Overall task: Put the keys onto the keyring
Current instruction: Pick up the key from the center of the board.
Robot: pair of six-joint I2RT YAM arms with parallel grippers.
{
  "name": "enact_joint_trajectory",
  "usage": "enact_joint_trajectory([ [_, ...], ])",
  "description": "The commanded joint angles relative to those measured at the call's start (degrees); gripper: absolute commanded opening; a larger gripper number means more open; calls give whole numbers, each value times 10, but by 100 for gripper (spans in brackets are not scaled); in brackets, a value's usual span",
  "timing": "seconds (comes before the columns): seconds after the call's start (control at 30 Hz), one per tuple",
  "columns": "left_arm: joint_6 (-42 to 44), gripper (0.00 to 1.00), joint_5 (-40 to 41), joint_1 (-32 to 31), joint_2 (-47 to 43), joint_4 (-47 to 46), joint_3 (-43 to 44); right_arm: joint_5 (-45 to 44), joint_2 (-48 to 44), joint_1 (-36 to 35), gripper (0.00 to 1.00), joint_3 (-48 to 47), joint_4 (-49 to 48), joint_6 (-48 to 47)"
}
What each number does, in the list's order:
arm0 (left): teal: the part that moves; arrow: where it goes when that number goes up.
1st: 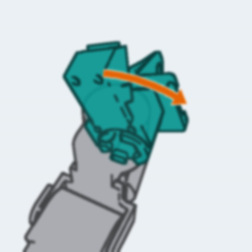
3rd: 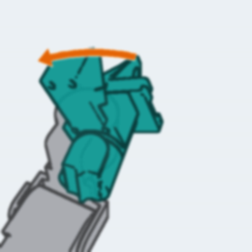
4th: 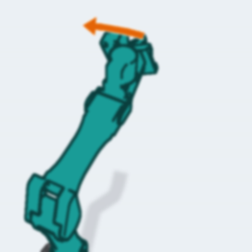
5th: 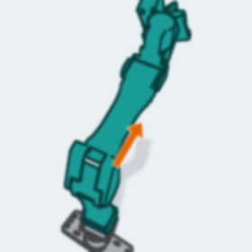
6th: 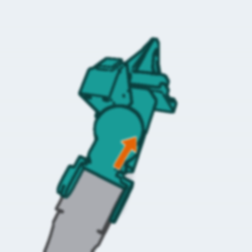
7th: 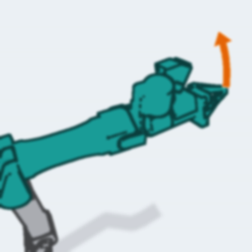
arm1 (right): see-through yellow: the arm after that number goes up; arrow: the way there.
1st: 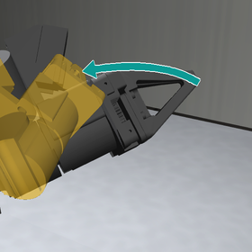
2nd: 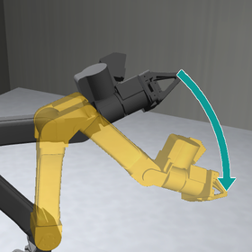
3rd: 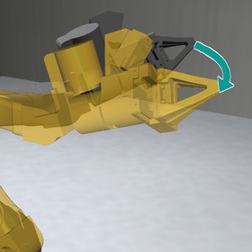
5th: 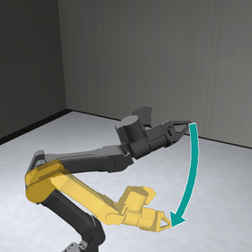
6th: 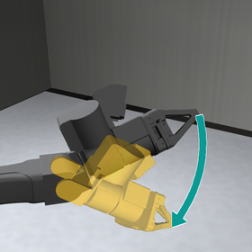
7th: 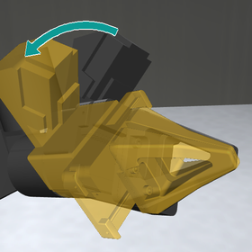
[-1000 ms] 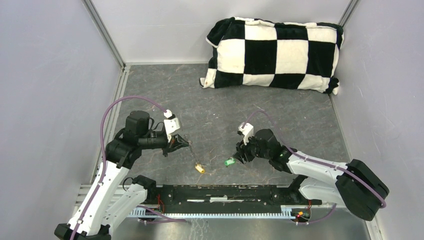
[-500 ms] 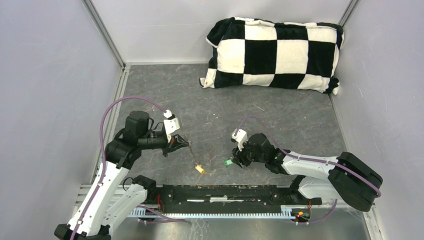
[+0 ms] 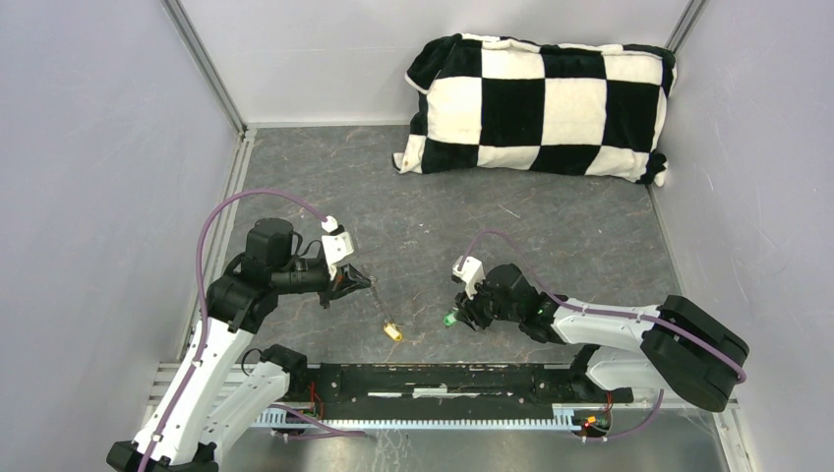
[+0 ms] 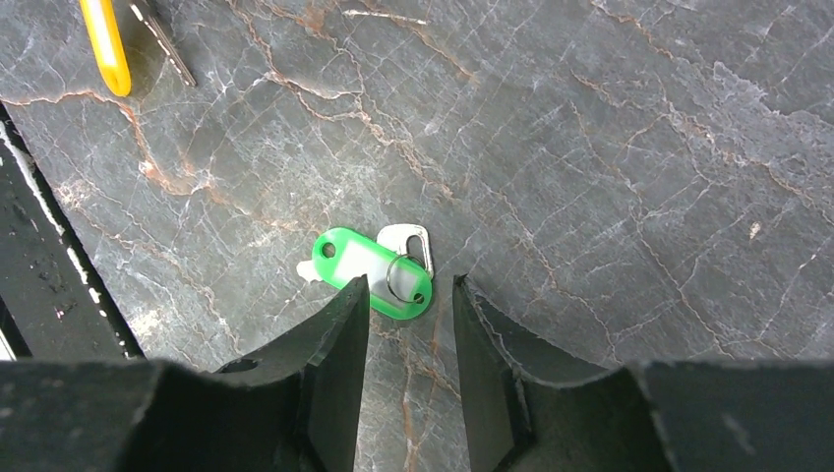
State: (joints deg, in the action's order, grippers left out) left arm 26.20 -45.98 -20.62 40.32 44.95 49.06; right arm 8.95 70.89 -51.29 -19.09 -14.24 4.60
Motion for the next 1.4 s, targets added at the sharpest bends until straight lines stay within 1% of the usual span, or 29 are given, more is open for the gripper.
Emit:
enact_joint_trajectory([
  [0.0,-3,2,-1,1,-7,-9,23,7,-14,-3,42,3,-31,-8],
  [0.13,-2,2,0,1,-9,-9,24,7,-3,-4,42,2,-29,-13],
  [0.37,-4,2,2,1,-12,-8,25,8,17,-4,33,3,-33,-22],
  [0.43,-2,2,2,0,-11,-6,27,10,17,-3,29,3,-34,-24],
  [0.6,-1,2,1,1,-9,-5,28,15,10,-4,12,1,-39,-27],
  [0.8,-1,2,2,0,-14,-4,27,28,-16,-3,0,1,-51,-24],
  [1.0,0,2,2,0,-13,-1,27,41,-20,-3,0,-3,-51,-20],
  [1.13,0,2,0,0,-10,-1,26,69,-40,-4,0,-27,-38,-12],
  [1.27,-1,2,-8,0,-2,0,21,105,-71,-7,0,-81,-10,-8],
  [1.37,0,2,-14,0,3,-1,19,122,-75,-25,0,-134,26,-19],
])
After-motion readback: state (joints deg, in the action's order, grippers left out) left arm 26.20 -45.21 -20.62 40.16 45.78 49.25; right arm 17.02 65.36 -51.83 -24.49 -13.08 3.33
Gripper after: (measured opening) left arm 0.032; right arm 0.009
